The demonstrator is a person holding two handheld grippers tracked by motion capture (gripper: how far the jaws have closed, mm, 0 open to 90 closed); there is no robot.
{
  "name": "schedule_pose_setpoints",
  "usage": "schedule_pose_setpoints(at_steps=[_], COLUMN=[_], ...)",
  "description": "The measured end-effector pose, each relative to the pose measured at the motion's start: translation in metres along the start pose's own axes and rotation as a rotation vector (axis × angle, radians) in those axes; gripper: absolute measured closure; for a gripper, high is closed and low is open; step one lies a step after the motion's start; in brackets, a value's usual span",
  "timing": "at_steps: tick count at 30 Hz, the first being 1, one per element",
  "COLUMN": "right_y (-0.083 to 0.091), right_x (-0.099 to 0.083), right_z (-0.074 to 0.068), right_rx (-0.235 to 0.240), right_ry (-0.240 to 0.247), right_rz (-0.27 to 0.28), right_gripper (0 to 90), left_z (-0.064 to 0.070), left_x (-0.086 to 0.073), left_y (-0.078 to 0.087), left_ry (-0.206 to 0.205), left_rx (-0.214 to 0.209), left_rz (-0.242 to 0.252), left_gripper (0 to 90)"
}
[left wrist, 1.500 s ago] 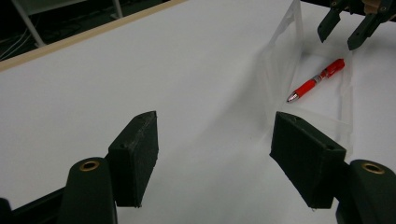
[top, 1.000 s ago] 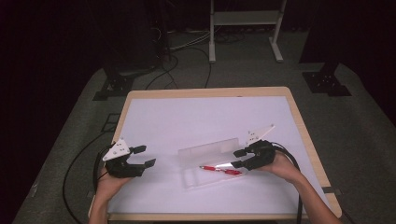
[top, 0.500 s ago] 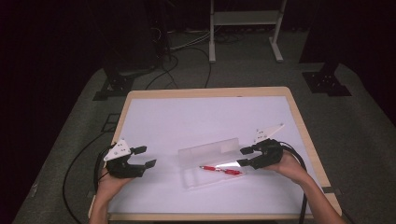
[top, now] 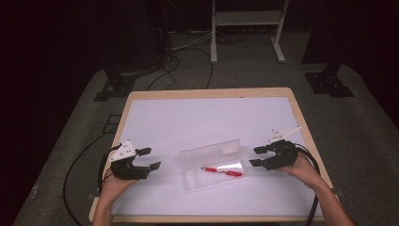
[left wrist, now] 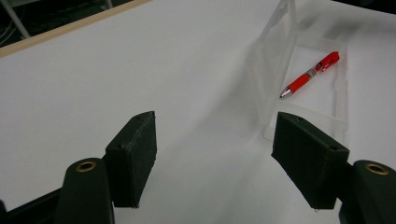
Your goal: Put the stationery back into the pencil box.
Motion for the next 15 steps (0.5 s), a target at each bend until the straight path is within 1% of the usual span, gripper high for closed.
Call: schedule_pose_setpoints(at_steps=[1, 5, 8, 15], right_y=[0.002, 0.007, 0.010, 0.017], right_x=[-0.001, -0.006, -0.009, -0.017], right_z=[0.001, 0.004, 0.006, 0.010], right_rx=[-0.005, -0.023, -0.038, -0.059], right_ry=[-0.005, -0.013, -0.031, -0.049], right_rz=[0.003, 0.003, 0.002, 0.013], right_gripper=[40.3, 40.0, 39.1, 39.7], left_z=[0.000, 0.000, 0.001, 0.001], left_x=[0.000, -0.004, -0.003, -0.003], left_y=[0.000, -0.001, 0.000, -0.001], left_ry=[0.002, 0.006, 0.007, 0.007], left_rx=[-0.002, -0.004, -0.004, -0.004], left_rz=[0.004, -0.007, -0.003, -0.007], left_gripper=[29.9, 29.7, 29.8, 29.8])
Point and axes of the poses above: each handheld gripper's, and its own axes: y roughly backward along the jaws, x roughly out of its top, z roughly to its right, the point moved 1 cm from there along -y, roughly forward along the jaws, and after that the axes turned 14 degrees about -x, right-handed, at the moved point
